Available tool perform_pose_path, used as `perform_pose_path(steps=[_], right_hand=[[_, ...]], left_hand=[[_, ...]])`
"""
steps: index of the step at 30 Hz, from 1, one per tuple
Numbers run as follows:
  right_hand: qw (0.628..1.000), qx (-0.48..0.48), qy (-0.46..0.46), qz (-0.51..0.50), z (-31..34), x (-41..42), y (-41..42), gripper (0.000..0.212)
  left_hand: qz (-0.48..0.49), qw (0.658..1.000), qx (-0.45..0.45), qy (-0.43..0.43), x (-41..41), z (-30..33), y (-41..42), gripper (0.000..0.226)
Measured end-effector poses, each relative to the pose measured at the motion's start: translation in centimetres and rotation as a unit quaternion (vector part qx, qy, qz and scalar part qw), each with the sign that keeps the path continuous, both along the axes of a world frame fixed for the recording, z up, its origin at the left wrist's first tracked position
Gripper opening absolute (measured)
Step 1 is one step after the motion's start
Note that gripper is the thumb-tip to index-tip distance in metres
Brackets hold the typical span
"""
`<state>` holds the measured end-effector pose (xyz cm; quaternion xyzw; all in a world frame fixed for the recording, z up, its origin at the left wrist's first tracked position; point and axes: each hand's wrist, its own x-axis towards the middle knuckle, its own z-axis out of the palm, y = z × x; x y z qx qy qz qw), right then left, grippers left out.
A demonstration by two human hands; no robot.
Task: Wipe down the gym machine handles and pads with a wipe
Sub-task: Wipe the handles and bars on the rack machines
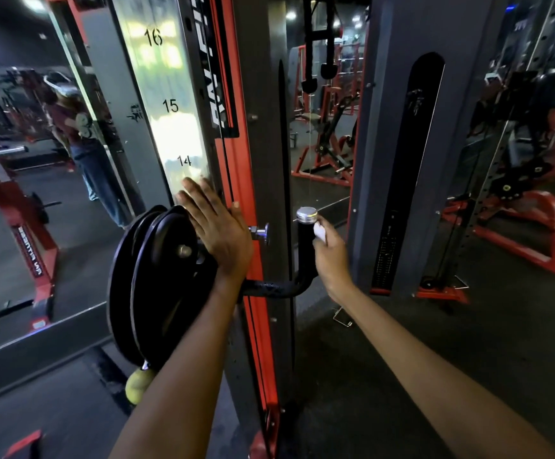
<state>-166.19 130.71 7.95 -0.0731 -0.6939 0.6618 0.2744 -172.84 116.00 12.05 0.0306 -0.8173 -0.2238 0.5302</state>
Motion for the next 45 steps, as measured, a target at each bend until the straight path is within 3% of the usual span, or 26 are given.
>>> perform_pose_path(steps=[2, 3, 5, 6, 7, 9, 12, 14, 19, 24, 27, 30, 33, 36, 39, 41, 42, 43, 45], right_hand=[[0.997, 0.061, -0.043, -0.016, -2.9, 0.6, -0.5, 0.049], [0.992, 0.088, -0.089, -0.016, -4.0, 0.9, -0.4, 0.047], [0.977, 0.104, -0.184, -0.002, -4.5, 1.0, 0.4, 0.04], [0.974, 0.087, -0.208, 0.009, -4.1, 0.6, 1.1, 0.036], [0.977, 0.056, -0.204, 0.022, -3.1, 0.0, 1.8, 0.032], [0.988, 0.005, -0.149, 0.029, -0.2, -1.4, 2.9, 0.029], [0.997, -0.037, -0.056, 0.021, 2.5, -2.1, 2.6, 0.038], [0.998, -0.008, -0.061, -0.001, 0.7, -1.5, 1.5, 0.042], [0.98, 0.035, -0.193, 0.01, -5.0, 0.7, 0.3, 0.037], [0.995, 0.057, -0.079, -0.026, -0.1, -1.2, 1.5, 0.028], [0.994, 0.091, -0.036, -0.056, -0.9, -1.2, 0.9, 0.03], [0.993, 0.033, -0.106, -0.042, -5.8, -0.8, -0.4, 0.035], [0.975, -0.136, -0.176, 0.007, -8.5, -0.4, -2.1, 0.032], [0.946, -0.232, -0.22, 0.058, -7.7, -0.1, -2.3, 0.033], [0.912, -0.26, -0.286, 0.134, -5.6, 1.2, -1.7, 0.025], [0.946, -0.136, -0.264, 0.128, -4.1, 2.0, -1.8, 0.021], [0.972, 0.01, -0.221, 0.083, -3.9, 2.0, -2.0, 0.022], [0.973, 0.177, -0.146, 0.029, -3.9, 1.8, -2.1, 0.022], [0.922, 0.386, -0.037, 0.006, -4.2, 1.6, -2.4, 0.027]], left_hand=[[-0.057, 0.994, 0.039, -0.085, 0.6, -0.7, -0.6, 0.054], [-0.061, 0.997, 0.041, -0.024, 0.7, -0.6, -0.5, 0.049], [-0.115, 0.983, 0.053, -0.135, 1.6, -0.7, -0.5, 0.04], [-0.116, 0.98, 0.084, -0.139, 1.2, -0.8, -0.5, 0.043], [-0.115, 0.981, 0.111, -0.106, 1.2, -0.2, -0.6, 0.052], [-0.084, 0.992, 0.027, -0.087, 0.5, -0.5, -0.1, 0.068], [-0.04, 0.997, 0.006, -0.069, -1.0, -0.9, 0.4, 0.064], [-0.038, 0.997, -0.003, -0.062, -1.5, -1.6, 0.5, 0.063], [-0.022, 0.999, -0.037, -0.016, -2.5, -2.2, 0.4, 0.06], [-0.025, 0.998, -0.031, -0.038, -2.9, -2.4, 0.5, 0.064], [-0.024, 0.998, -0.039, -0.04, -2.7, -2.3, 0.4, 0.063], [-0.013, 0.998, -0.055, -0.039, -2.7, -2.5, 0.3, 0.062], [-0.003, 0.998, -0.056, -0.041, -2.8, -2.5, 0.4, 0.063], [0.006, 0.997, -0.061, -0.037, -2.8, -2.5, 0.4, 0.065], [0.001, 0.997, -0.059, -0.04, -2.9, -2.6, 0.4, 0.065], [0.0, 0.997, -0.058, -0.041, -2.9, -2.6, 0.4, 0.064], [0.001, 0.998, -0.058, -0.04, -2.9, -2.5, 0.4, 0.063], [0.001, 0.998, -0.056, -0.037, -2.9, -2.5, 0.3, 0.062], [-0.006, 0.998, -0.057, -0.028, -2.8, -2.5, 0.2, 0.06]])
